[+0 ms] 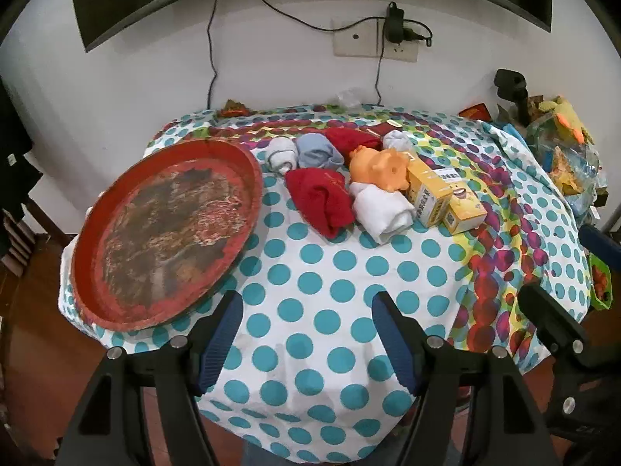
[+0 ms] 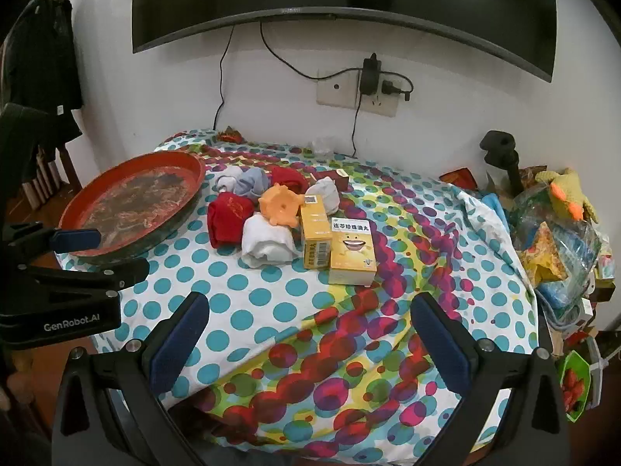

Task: Organize objects
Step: 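Grasp the red sock with the left tool while the right tool grasps the printed yellow box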

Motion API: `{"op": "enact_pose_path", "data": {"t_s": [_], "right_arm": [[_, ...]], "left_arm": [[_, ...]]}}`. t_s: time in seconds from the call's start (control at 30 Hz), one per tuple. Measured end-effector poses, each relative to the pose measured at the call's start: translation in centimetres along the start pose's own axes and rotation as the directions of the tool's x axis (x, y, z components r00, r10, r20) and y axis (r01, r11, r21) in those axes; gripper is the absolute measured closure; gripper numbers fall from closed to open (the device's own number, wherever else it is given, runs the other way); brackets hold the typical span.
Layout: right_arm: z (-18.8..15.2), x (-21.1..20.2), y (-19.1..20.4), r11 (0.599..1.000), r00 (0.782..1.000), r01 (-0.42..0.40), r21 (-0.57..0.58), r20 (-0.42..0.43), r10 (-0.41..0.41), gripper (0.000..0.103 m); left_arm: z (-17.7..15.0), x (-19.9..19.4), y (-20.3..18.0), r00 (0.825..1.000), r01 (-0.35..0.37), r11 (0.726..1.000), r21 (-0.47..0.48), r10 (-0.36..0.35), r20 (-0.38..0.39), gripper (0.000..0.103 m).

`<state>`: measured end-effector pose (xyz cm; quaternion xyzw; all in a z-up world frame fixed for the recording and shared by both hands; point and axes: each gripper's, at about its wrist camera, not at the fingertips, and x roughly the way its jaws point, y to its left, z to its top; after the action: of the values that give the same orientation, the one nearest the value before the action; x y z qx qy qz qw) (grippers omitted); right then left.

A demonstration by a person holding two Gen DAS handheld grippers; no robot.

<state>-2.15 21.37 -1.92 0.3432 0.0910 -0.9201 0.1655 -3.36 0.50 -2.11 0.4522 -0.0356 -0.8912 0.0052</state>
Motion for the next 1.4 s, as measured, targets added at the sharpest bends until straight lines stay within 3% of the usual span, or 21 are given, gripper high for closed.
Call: {"op": "enact_pose_path", "data": {"t_s": [0.5,0.93,1.17,1.33,1.4], "right_arm": [[-0.1,2.6,-1.3,1.000,0.999,-0.011,0.017,-0.030,0.012,0.000],[0.2,6.8,-3.0,0.999,0.998,-0.012,0.036,-0.068,0.015,0.002],[0.4,10.1,-3.9,0.999,0.994,-0.014,0.029,-0.105,0.017,0.023],[0.7,12.3,-4.9,0.999,0.992,-0.014,0.036,-0.122,0.018,0.025],[0.7,13.1,-5.2,0.999,0.990,-0.021,0.041,-0.137,0.026,0.034]], "left_arm": [[0.5,3.7,-0.6,0.997,0.047,0.999,0.017,-0.046,-0.059,0.032],[1.6,7.0,0.3,0.996,0.060,0.998,0.010,-0.059,-0.068,0.032],[2.1,8.8,0.4,0.995,0.067,0.998,0.007,-0.067,-0.070,0.032],[2.3,9.9,0.6,0.995,0.065,0.998,0.004,-0.064,-0.079,0.032],[2.4,10.4,0.8,0.995,0.062,0.998,-0.005,-0.062,-0.083,0.032]]}}
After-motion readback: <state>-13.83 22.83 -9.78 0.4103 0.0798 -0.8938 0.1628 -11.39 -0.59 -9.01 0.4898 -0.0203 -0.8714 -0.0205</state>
